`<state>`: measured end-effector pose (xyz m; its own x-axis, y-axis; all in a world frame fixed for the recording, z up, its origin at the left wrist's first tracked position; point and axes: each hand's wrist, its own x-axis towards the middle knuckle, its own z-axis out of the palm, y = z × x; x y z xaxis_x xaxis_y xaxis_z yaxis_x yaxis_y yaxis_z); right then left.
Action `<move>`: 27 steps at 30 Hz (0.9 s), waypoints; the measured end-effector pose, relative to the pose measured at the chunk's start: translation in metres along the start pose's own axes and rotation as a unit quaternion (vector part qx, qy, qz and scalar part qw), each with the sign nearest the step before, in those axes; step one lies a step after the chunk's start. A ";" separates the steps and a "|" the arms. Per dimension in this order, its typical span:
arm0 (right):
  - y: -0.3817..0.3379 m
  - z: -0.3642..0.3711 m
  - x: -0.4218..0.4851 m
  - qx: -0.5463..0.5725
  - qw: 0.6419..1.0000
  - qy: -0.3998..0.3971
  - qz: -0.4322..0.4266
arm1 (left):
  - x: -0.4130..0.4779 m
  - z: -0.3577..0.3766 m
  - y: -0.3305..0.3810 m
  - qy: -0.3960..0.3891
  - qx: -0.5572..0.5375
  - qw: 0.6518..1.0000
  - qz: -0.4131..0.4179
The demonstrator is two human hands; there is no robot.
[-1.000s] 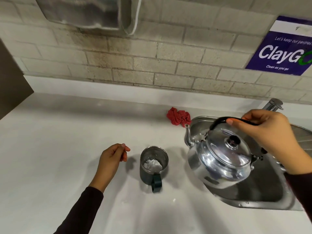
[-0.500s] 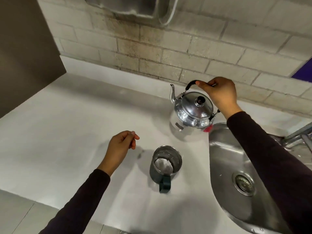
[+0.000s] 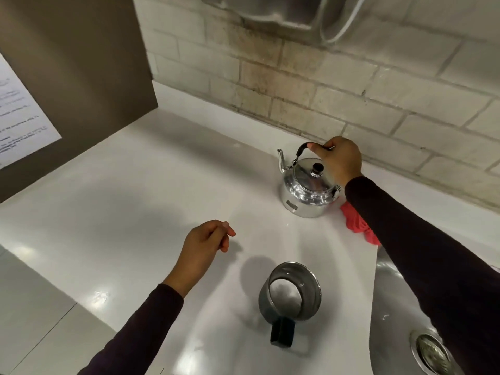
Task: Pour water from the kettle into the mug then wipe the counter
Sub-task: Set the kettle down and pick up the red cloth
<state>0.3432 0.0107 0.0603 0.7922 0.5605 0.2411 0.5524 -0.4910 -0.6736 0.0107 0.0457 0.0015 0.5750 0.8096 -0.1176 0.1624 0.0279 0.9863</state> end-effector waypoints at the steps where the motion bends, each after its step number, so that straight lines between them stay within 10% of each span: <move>1: 0.003 0.003 0.003 -0.005 1.000 -0.002 -0.005 | 0.000 -0.001 -0.001 0.004 0.001 1.000 -0.004; 13: 0.027 -0.002 0.017 0.026 0.991 -0.053 -0.121 | 0.006 0.011 -0.007 -0.003 0.010 1.000 -0.012; 18: 0.046 -0.010 0.006 -0.083 0.968 0.065 -0.230 | 0.004 0.012 -0.008 -0.010 0.014 1.000 -0.013; 27: 0.054 0.000 0.019 -0.188 0.974 0.036 -0.118 | 0.001 0.014 -0.005 -0.014 0.006 1.000 -0.014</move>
<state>0.3877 -0.0050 0.0287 0.6397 0.6460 0.4165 0.7671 -0.5705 -0.2933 0.0219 0.0380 -0.0053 0.5924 0.7917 -0.1491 0.1886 0.0437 0.9811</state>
